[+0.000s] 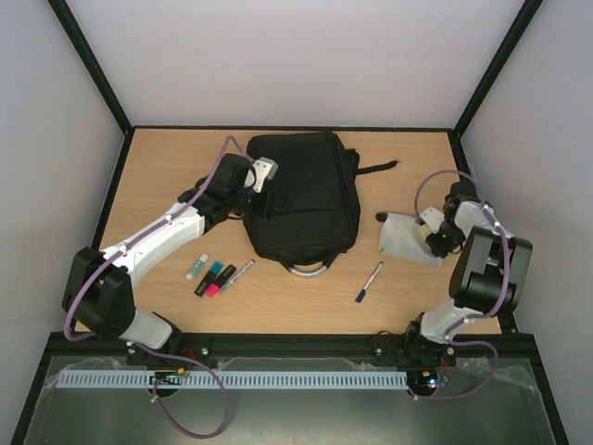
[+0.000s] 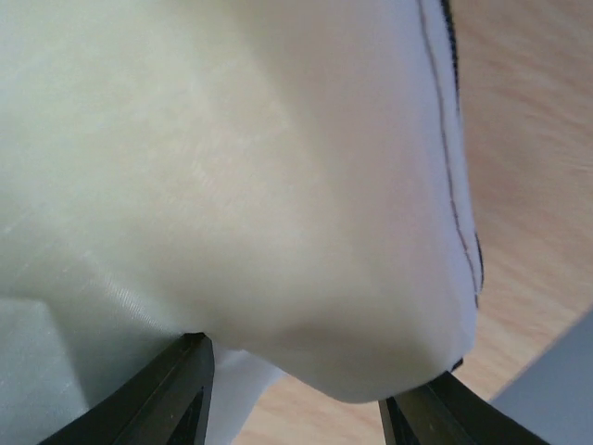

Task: Pack the student bag
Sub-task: Adjust the stationery at the center of the board.

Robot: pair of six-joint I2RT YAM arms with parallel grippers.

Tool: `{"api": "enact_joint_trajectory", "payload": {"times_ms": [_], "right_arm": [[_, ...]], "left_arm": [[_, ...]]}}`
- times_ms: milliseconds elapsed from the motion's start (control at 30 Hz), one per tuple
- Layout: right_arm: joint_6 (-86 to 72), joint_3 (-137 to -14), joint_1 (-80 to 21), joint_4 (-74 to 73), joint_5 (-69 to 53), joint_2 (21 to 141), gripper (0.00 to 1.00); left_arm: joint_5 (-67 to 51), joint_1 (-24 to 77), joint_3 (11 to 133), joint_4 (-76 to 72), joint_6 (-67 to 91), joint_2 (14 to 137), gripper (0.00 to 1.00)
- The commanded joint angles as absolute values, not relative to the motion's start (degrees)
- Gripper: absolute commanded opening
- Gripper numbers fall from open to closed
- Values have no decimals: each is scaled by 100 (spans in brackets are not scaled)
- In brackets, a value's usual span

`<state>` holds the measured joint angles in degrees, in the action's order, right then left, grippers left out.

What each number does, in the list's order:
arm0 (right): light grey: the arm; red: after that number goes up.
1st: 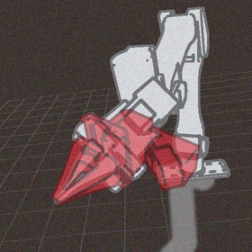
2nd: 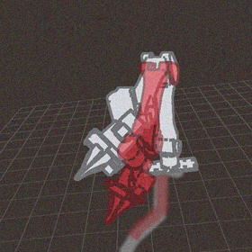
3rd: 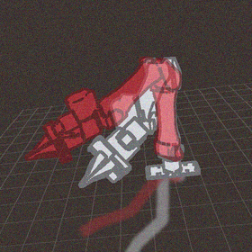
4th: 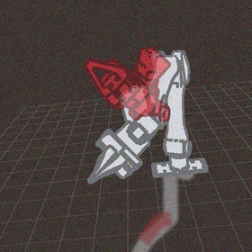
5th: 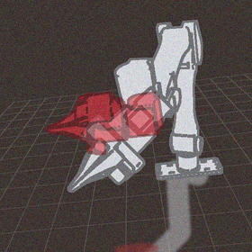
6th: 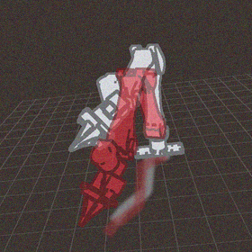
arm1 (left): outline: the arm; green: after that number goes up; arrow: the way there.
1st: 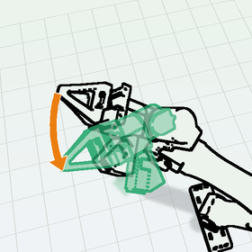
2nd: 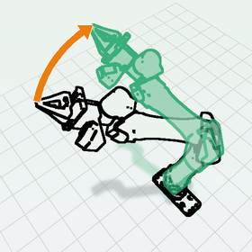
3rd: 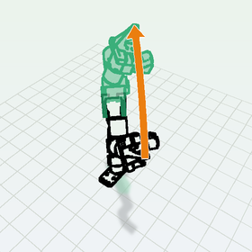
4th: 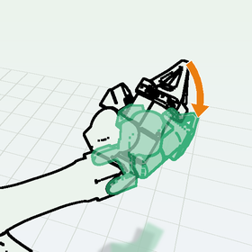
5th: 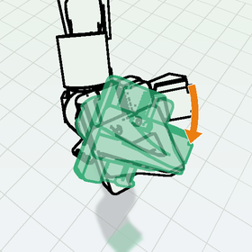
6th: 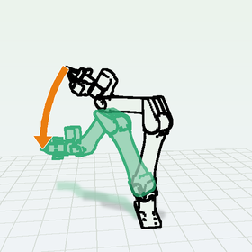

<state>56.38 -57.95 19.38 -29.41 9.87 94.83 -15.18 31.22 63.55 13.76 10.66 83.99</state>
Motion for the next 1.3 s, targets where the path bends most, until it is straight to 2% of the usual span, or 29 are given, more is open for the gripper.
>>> {"api": "enact_joint_trajectory", "payload": {"times_ms": [0,167,300,467,600,867,1267], "right_arm": [[5881,-5211,1535,-4057,580,8776,49],[6003,-5327,1264,-5345,-472,8120,54],[5943,-5977,1264,-6086,-387,8063,54],[5927,-6657,1266,-6164,-437,7981,54],[5615,-7088,1266,-6116,-996,8679,56],[5456,-7683,1266,-6056,-1880,10107,70],[5380,-7384,1266,-5335,-1790,10878,72]], "left_arm": [[-1601,3161,6271,1233,1045,8301,61],[-1591,3165,6278,1229,1045,8361,62],[-1607,3179,6276,1246,1046,8407,62],[-1671,3218,6314,1274,1035,8491,62],[-1845,3319,6376,1302,1009,8571,61],[-1907,3739,6650,1636,783,8668,61],[-1893,3950,6604,1642,801,8713,61]]}}
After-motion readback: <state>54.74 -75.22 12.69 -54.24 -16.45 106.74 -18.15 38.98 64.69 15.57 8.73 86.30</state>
